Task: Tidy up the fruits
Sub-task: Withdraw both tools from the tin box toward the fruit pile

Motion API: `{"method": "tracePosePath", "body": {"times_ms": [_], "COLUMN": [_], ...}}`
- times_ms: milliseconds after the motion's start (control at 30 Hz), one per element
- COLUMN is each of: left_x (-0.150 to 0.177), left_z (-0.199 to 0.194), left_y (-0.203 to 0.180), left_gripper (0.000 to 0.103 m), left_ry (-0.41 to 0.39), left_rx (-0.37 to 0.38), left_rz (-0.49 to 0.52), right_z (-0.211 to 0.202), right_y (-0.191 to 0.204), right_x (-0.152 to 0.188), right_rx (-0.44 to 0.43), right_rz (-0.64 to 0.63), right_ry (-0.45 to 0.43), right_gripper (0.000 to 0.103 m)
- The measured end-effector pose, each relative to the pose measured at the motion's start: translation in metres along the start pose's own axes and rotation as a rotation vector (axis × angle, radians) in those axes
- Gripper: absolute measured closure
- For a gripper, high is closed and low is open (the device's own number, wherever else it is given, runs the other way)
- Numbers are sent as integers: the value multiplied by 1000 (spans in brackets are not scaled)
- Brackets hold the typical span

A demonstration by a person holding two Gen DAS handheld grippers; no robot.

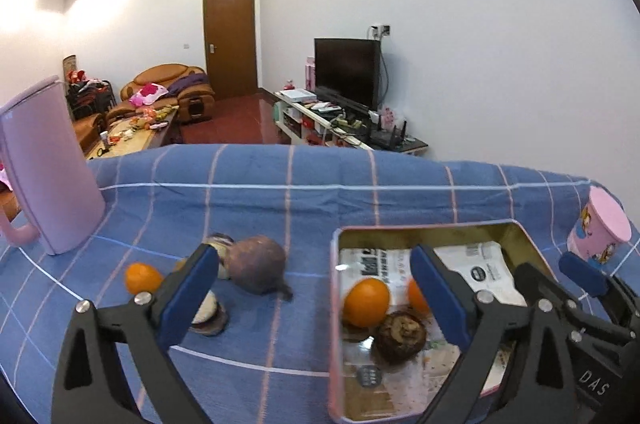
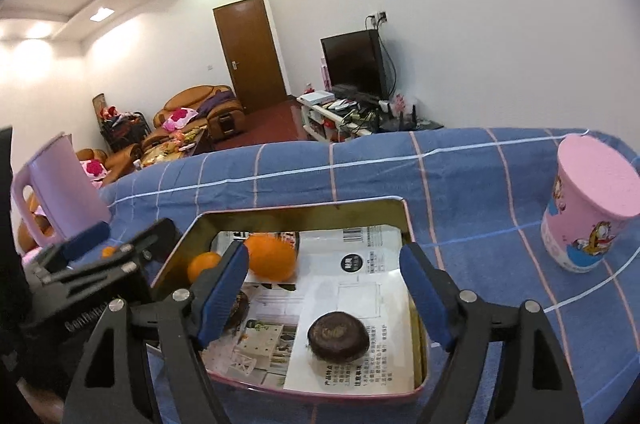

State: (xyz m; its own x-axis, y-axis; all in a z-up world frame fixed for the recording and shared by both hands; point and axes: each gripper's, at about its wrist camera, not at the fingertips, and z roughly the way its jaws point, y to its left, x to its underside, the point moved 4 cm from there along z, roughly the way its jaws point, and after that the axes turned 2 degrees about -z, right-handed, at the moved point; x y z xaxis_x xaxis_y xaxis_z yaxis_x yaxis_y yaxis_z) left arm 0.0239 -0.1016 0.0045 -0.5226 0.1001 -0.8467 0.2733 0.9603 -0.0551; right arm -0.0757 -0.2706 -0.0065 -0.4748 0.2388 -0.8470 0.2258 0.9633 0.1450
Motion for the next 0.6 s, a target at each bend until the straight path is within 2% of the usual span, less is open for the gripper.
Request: {"method": "tracePosePath", "body": {"times_ms": [100,400,600], "left_x": [-6,-18,-4], "left_z": [-5,-15,4], "left_y": [18,95,131], "left_gripper": [4,3,3], "left_ry": [-13,-74,-39], "left_rx": [-18,-157,-181], "left_rz": [-15,-9,-60], "right_z": [-4,-29,-26], "right_y": [-2,-3,9], "right_x": [-2,-9,-3], "right_rx": [16,-7,-5], "right_rz": [8,34,-1], "right_ry": [-25,-160,-147], "right_gripper": [24,24,24]}}
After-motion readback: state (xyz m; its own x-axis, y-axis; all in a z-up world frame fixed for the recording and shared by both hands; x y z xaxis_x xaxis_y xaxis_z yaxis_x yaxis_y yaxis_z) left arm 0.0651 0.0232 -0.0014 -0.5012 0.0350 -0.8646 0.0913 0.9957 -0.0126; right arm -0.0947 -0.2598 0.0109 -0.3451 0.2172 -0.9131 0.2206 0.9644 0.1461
